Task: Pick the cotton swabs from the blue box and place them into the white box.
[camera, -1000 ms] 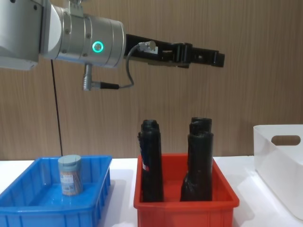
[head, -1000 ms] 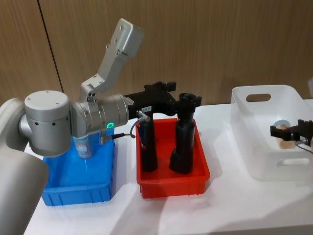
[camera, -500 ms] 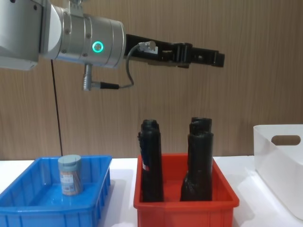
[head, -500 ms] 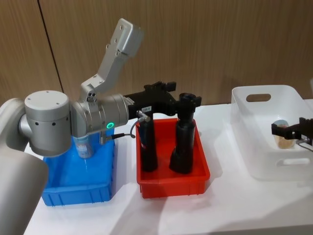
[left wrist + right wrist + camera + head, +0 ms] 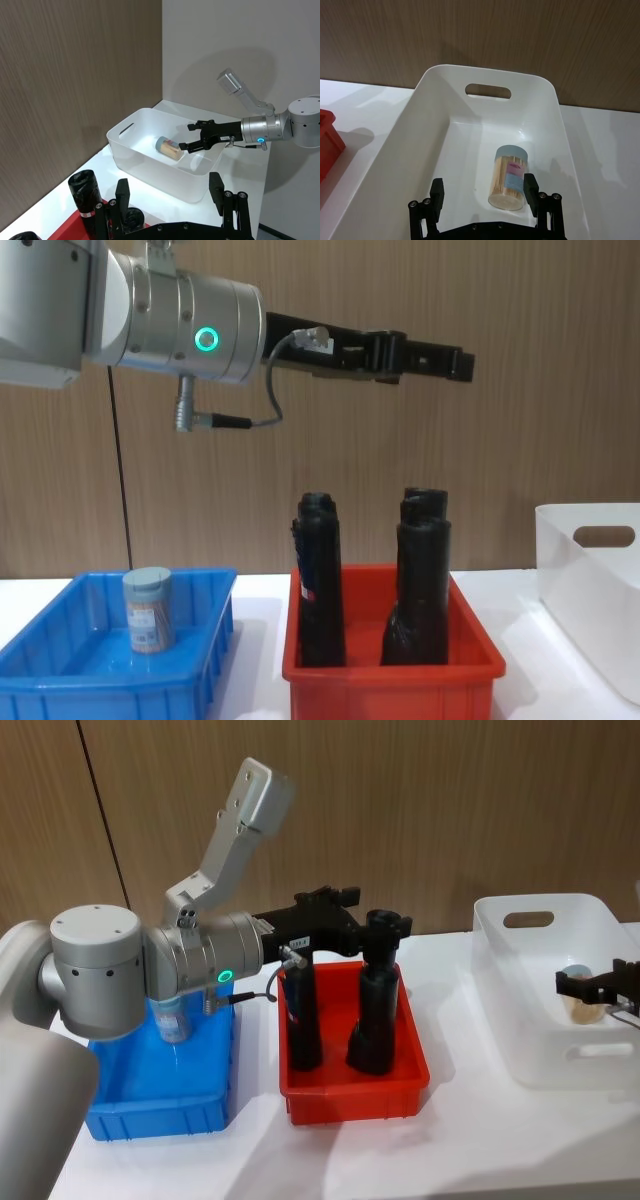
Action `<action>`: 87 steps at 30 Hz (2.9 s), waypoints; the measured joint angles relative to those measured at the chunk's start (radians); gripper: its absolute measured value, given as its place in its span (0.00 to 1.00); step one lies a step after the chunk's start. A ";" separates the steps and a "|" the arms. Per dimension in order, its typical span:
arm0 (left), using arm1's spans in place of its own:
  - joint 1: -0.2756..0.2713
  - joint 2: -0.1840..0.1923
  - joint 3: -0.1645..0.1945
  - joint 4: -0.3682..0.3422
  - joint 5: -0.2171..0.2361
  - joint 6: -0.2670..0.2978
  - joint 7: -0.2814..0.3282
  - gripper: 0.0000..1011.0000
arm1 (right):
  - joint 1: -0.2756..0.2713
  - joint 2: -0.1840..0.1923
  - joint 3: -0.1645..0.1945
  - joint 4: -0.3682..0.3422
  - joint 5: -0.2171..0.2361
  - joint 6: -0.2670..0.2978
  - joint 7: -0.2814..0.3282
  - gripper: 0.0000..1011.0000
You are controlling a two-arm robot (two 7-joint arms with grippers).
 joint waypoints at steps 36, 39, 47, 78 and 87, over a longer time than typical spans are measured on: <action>0.141 0.058 0.031 -0.083 0.030 -0.149 0.215 0.99 | -0.161 0.006 -0.035 -0.202 0.041 -0.089 -0.051 0.99; 0.168 0.069 0.037 -0.098 0.036 -0.178 0.255 0.99 | -0.192 0.006 -0.042 -0.241 0.050 -0.106 -0.061 0.99; 0.233 0.096 0.052 -0.137 0.051 -0.247 0.355 0.99 | -0.267 0.009 -0.059 -0.336 0.069 -0.148 -0.083 0.99; 0.460 0.189 0.102 -0.270 0.101 -0.487 0.701 0.99 | -0.568 0.017 -0.127 -0.715 0.148 -0.314 -0.178 0.99; 0.462 0.190 0.103 -0.272 0.101 -0.490 0.704 0.99 | -0.599 0.018 -0.134 -0.753 0.156 -0.331 -0.187 0.99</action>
